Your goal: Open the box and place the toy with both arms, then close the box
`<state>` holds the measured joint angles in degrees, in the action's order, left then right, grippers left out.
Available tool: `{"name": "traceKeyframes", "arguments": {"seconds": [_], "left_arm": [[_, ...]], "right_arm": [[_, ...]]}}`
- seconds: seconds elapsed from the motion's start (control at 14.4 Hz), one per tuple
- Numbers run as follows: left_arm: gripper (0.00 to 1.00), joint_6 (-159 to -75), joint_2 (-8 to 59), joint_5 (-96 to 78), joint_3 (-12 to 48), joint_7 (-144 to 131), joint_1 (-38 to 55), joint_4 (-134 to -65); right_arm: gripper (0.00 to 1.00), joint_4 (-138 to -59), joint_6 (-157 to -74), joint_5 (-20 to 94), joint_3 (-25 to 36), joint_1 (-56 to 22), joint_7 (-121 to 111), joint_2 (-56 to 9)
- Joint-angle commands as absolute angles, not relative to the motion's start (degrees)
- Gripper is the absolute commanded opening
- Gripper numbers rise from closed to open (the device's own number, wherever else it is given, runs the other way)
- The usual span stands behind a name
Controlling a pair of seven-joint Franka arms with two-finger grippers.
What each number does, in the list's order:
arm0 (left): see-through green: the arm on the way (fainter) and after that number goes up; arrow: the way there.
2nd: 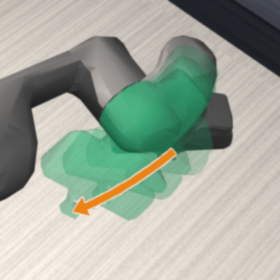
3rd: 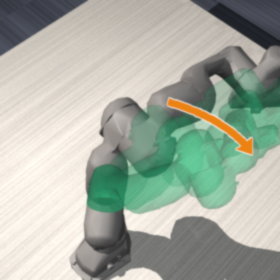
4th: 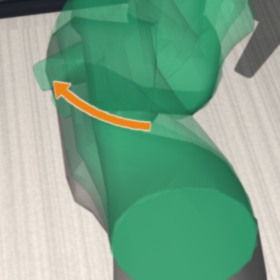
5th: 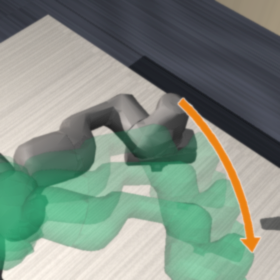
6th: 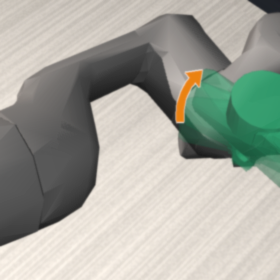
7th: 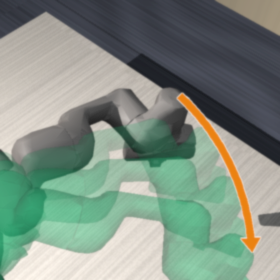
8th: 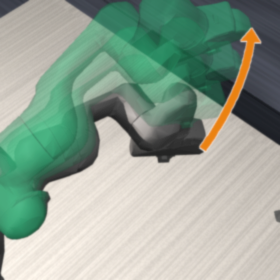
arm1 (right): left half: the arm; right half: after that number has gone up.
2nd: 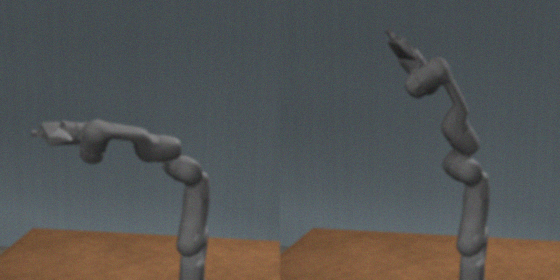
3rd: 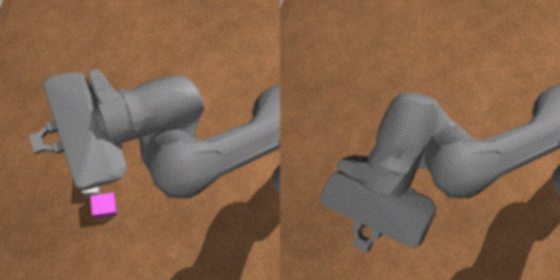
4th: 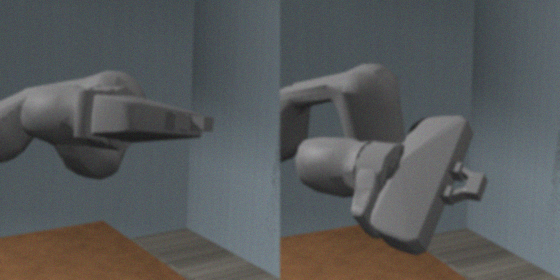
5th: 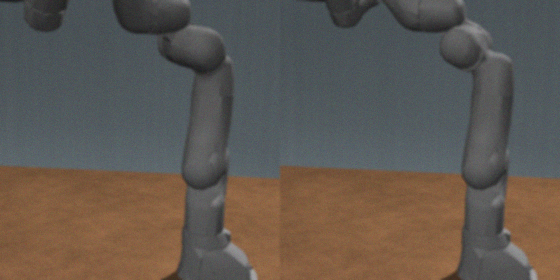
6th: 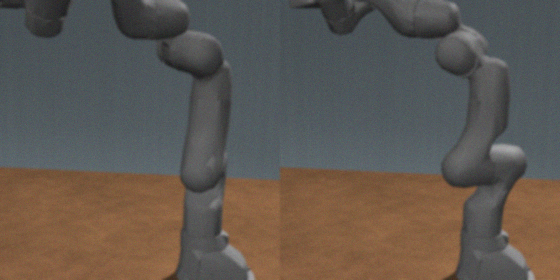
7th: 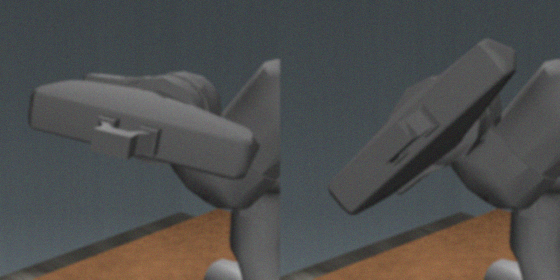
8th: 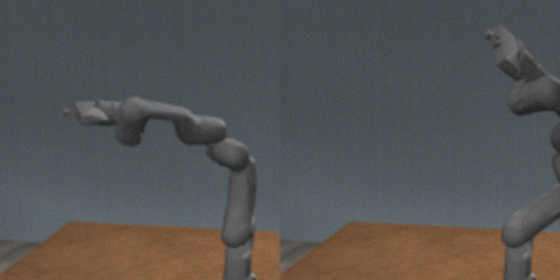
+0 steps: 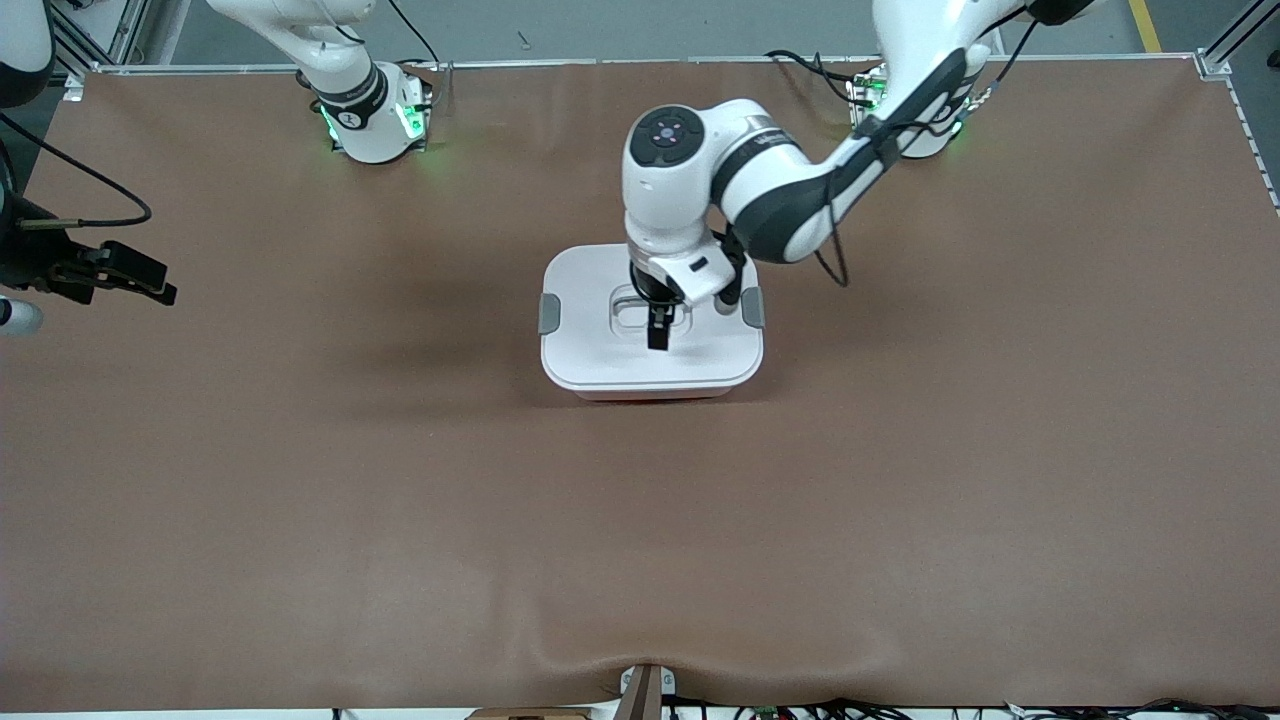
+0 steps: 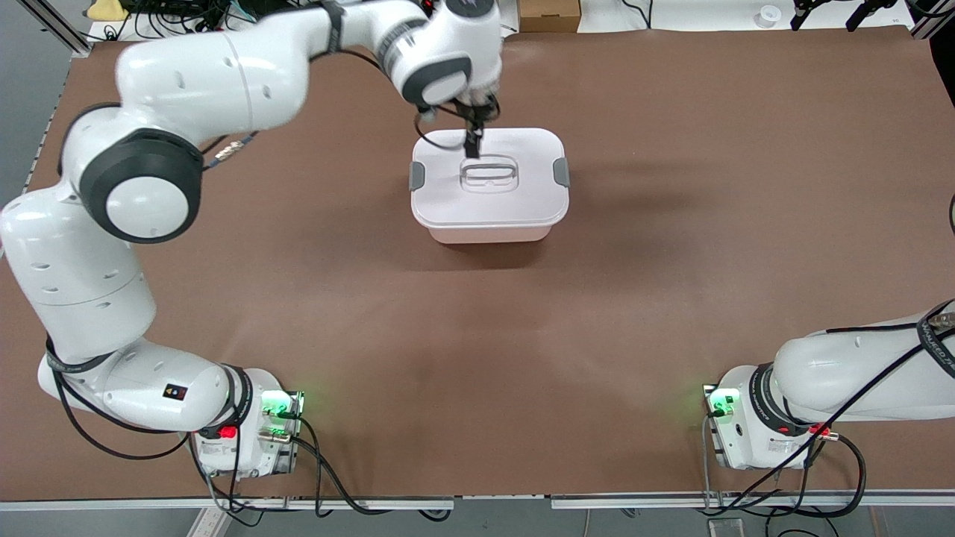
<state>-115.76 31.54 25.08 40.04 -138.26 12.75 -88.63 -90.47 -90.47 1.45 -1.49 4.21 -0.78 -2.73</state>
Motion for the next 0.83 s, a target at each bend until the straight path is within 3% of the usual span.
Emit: {"name": "traceKeyframes", "arguments": {"seconds": [0.0, 0.56, 0.76], "left_arm": [[1.0, -111.1, 29.9, 22.0, 40.5, -127.8, 8.3, -87.5], [1.0, -106.8, 29.4, 18.8, 40.6, -103.3, -2.5, -87.1], [1.0, -101.0, 27.3, 16.4, 40.4, -92.3, -3.9, -83.3]], "right_arm": [[1.0, -90.4, -90.6, 2.4, -0.3, 3.2, -1.8, -2.3], [1.0, -91.3, -90.8, 2.5, 0.2, 3.3, -4.8, -1.5], [1.0, -91.3, -91.0, 2.5, 0.2, 3.2, -4.8, -1.5]]}}
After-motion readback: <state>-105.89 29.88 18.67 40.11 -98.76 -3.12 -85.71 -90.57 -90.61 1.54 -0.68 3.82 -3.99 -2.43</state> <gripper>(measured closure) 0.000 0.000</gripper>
